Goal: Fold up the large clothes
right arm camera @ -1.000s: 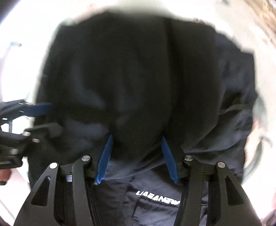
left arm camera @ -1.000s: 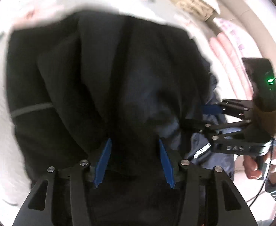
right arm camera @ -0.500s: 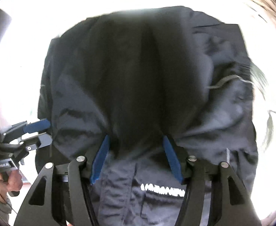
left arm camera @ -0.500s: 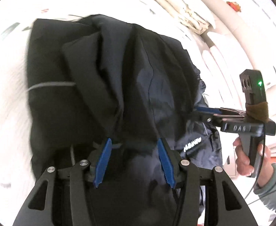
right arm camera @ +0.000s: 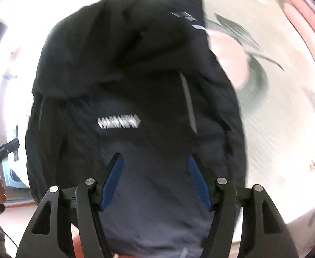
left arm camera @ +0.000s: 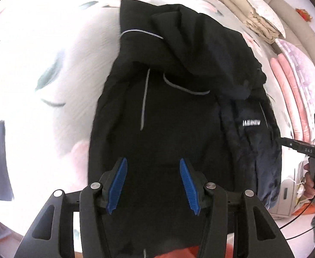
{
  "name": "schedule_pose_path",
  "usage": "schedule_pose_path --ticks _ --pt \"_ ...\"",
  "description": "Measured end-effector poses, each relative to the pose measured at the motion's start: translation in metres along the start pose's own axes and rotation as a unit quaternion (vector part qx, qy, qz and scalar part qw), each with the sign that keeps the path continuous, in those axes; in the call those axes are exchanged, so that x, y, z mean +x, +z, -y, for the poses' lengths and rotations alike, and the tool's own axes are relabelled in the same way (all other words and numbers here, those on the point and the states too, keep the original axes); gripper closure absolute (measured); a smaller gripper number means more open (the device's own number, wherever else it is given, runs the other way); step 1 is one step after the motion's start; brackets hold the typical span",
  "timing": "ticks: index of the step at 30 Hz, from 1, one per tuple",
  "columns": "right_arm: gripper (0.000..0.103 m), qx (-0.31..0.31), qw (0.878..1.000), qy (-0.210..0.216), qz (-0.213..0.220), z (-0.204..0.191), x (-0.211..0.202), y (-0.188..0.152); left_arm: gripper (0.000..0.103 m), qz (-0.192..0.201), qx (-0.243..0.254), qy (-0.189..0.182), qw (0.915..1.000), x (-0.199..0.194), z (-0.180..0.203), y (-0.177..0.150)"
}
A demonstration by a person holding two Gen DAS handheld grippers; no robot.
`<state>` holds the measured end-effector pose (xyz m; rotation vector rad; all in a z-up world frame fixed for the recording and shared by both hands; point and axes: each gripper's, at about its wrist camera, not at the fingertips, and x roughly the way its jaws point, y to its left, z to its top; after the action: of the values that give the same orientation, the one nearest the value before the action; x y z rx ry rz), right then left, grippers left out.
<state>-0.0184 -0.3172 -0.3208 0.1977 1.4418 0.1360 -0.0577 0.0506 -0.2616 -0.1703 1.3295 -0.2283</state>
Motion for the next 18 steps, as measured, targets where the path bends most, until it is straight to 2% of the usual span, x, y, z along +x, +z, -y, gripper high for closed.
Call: schedule_pose_path --ticks 5,12,18 --pt "0.036 0.007 0.999 -0.021 -0.023 0.033 -0.005 -0.049 0.050 -0.013 -0.044 0.033 0.9984 -0.014 -0.017 -0.047" --pt "0.036 0.029 0.997 -0.038 -0.066 0.074 0.002 -0.111 0.050 -0.031 -0.149 0.031 0.9879 -0.026 -0.055 -0.113" --pt "0.036 0.046 0.994 -0.035 -0.096 0.089 0.013 -0.144 0.050 -0.055 -0.214 0.010 0.9753 -0.018 -0.082 -0.146"
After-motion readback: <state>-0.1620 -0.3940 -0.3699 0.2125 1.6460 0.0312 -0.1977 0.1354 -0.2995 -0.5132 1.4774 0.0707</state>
